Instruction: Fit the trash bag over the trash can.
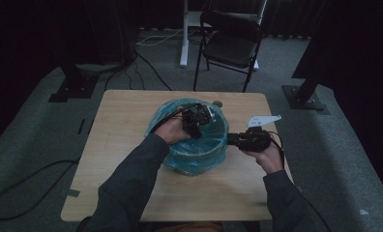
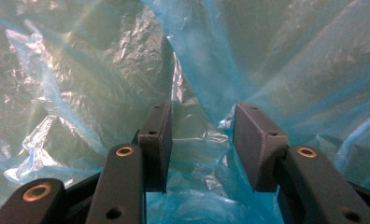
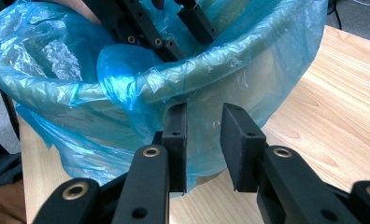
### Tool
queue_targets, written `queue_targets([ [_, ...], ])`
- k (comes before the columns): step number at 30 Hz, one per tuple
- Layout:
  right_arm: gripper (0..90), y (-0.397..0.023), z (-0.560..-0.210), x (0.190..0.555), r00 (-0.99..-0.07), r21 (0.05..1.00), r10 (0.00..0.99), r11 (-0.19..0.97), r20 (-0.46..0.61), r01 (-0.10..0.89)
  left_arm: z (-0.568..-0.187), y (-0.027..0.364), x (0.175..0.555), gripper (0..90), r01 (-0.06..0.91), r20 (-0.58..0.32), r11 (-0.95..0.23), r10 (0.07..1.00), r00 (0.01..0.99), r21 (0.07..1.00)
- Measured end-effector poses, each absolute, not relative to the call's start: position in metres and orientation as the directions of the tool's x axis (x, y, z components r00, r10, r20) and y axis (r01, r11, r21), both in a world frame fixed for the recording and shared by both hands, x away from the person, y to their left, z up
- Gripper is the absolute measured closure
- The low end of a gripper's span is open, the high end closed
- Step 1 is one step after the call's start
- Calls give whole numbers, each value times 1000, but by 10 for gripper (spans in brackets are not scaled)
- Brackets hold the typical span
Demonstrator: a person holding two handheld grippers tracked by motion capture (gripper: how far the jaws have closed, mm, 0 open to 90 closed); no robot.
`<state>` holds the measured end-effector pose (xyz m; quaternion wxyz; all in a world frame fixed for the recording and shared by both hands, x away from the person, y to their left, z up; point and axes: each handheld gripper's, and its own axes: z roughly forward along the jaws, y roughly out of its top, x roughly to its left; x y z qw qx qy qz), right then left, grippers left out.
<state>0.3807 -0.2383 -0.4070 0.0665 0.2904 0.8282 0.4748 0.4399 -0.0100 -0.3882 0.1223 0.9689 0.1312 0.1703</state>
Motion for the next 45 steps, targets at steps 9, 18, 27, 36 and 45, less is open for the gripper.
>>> queue_targets([
  [9, 716, -238, -406, 380, -823, 825, 543, 380, 167, 418, -391, -12, 440, 574, 208, 307, -945, 282, 909, 254],
  [18, 716, -238, -406, 381, -824, 826, 542, 380, 165, 416, -395, -14, 440, 575, 201, 317, -955, 265, 911, 220],
  [27, 716, -238, -406, 380, -824, 826, 542, 381, 164, 415, -395, -14, 440, 577, 202, 321, -954, 267, 909, 221],
  [36, 716, -239, -407, 380, -822, 826, 544, 378, 168, 419, -382, -6, 439, 577, 212, 308, -915, 323, 895, 343],
  [45, 716, -241, -407, 380, -822, 828, 545, 376, 165, 416, -369, 4, 436, 575, 212, 312, -881, 361, 879, 423],
])
